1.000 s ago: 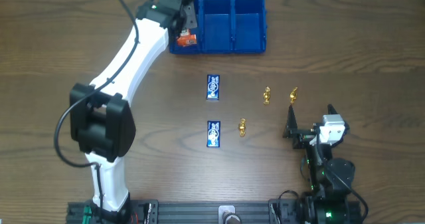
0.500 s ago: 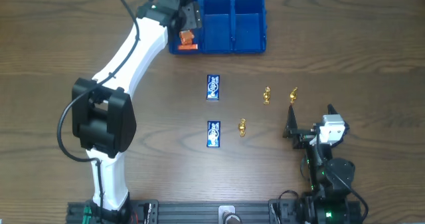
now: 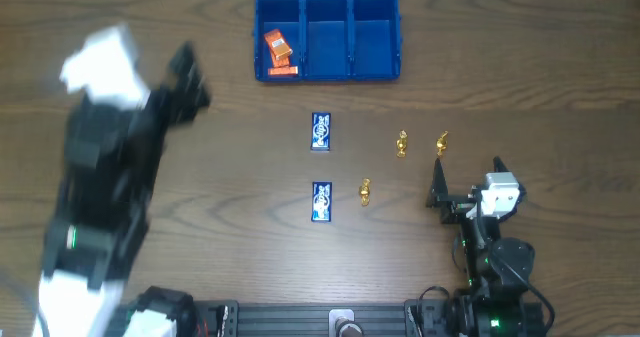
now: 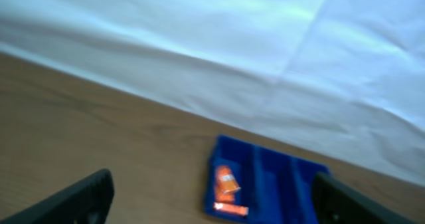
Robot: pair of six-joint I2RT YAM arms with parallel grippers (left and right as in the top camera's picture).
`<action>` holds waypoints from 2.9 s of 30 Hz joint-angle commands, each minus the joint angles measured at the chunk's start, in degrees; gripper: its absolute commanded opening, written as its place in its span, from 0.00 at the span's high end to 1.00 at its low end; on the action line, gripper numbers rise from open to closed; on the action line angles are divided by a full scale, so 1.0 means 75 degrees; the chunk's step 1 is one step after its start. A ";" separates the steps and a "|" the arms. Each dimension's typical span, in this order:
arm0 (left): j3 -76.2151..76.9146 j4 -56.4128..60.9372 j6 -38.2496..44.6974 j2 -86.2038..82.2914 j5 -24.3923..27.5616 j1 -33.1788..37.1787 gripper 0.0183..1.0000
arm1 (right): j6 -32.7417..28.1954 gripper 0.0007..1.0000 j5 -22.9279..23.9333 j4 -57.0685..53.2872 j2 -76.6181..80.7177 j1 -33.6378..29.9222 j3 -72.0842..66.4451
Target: Sort Candies Into Trays
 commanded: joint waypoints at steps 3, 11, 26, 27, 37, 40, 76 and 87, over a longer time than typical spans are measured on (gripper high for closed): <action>-0.3672 0.1262 0.2092 -0.3477 0.0944 0.0883 0.00 | -0.0090 0.00 0.0012 -0.0044 -0.0032 0.0029 -0.0017; -0.6566 0.2669 0.2320 -0.5965 0.1687 0.1632 0.00 | -0.0090 0.00 0.0012 -0.0044 -0.0032 0.0029 -0.0017; -0.7192 0.1317 0.2326 -0.6365 0.1740 0.1626 0.00 | -0.0090 0.00 0.0012 -0.0044 -0.0032 0.0029 -0.0017; -0.7192 0.1317 0.2326 -0.6368 0.1740 0.1626 0.00 | -0.0090 0.00 0.0012 -0.0044 -0.0032 0.0029 -0.0017; -0.7192 0.1317 0.2326 -0.6368 0.1740 0.1626 0.00 | -0.0087 0.00 0.0012 -0.0009 -0.0032 0.0029 -0.0017; -0.7192 0.1317 0.2326 -0.6365 0.1740 0.1626 0.00 | -0.0087 0.00 0.0009 -0.0017 -0.0032 0.0029 -0.0017; -0.7192 0.1317 0.2326 -0.6368 0.1740 0.1626 0.00 | 0.4782 0.00 -0.0399 -0.5403 1.1415 0.5365 0.8107; -0.7192 0.1317 0.2326 -0.6365 0.1740 0.1623 0.00 | 0.6030 0.00 0.0393 -0.5441 1.3470 0.6478 0.8393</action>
